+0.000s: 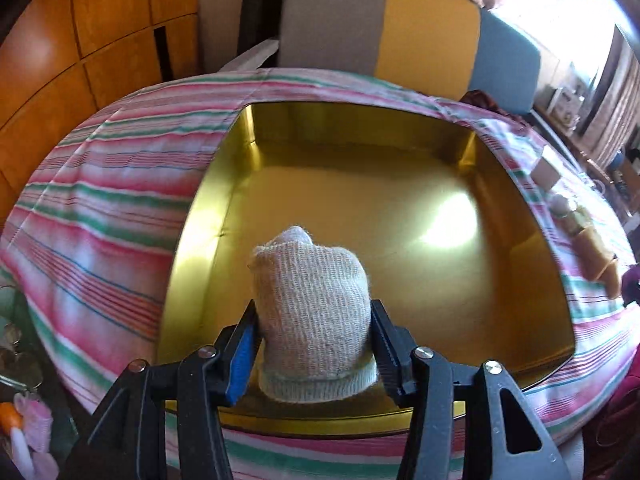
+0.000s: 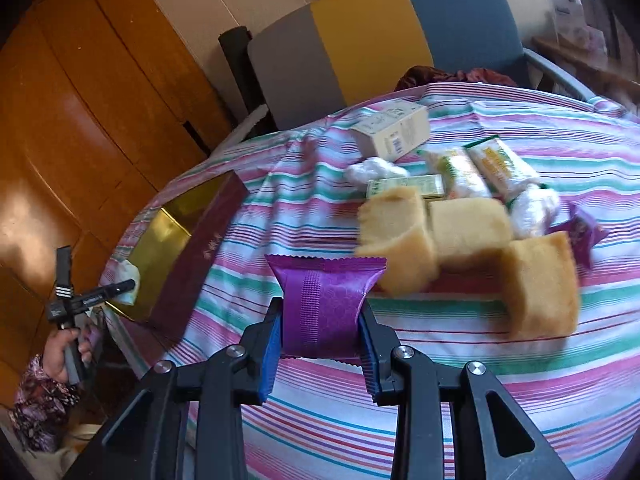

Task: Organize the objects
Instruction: 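Carry the white knit bag into the gold tray and open the left gripper while the right carries the packet, then lower the purple packet into the gold tray and open the right gripper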

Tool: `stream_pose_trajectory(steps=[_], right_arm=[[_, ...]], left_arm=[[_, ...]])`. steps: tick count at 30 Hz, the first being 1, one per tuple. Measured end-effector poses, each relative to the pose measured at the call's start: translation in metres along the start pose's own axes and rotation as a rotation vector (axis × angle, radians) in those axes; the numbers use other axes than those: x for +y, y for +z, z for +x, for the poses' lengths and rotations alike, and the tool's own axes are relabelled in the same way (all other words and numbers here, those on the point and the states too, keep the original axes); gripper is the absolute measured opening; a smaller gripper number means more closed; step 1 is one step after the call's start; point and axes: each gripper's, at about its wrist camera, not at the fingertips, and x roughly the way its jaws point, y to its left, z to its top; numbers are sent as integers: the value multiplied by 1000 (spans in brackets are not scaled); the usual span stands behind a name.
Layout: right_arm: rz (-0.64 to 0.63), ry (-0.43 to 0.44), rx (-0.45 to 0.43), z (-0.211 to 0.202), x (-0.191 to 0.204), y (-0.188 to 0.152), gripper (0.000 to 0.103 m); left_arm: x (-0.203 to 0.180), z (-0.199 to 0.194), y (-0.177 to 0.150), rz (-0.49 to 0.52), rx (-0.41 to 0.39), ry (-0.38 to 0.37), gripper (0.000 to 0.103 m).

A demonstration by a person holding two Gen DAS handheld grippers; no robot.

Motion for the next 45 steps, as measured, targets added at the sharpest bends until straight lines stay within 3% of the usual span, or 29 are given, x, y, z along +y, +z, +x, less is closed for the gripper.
stream_pose_trajectory(steps=[5,8,15,19,22,31,37,45], right_arm=[[-46,72,5,14,42,2,35],[-89,118,16,24,68,3,35],[-167,198,47,46,129,1,35],[-198,235,64,62,165,3,35],[-218,254,83,79,191,4,35],[-309,118,199,146,260,0,35],[-294,62,277,192,274,-6,35],[-291,47,329,217,285,-9,38]], left_arm=[[11,2,-3,-57,45,-8,54],[17,-6,-5,-92,40,-17,60],[28,-48,0,-175,-99,-66,62],[42,-71,-2,-285,-221,-66,62],[47,-76,-5,-343,-255,-63,62],[44,-77,-16,-367,-286,-74,62],[53,-80,-18,-408,-313,-56,62],[63,-78,-21,-452,-304,-59,62]])
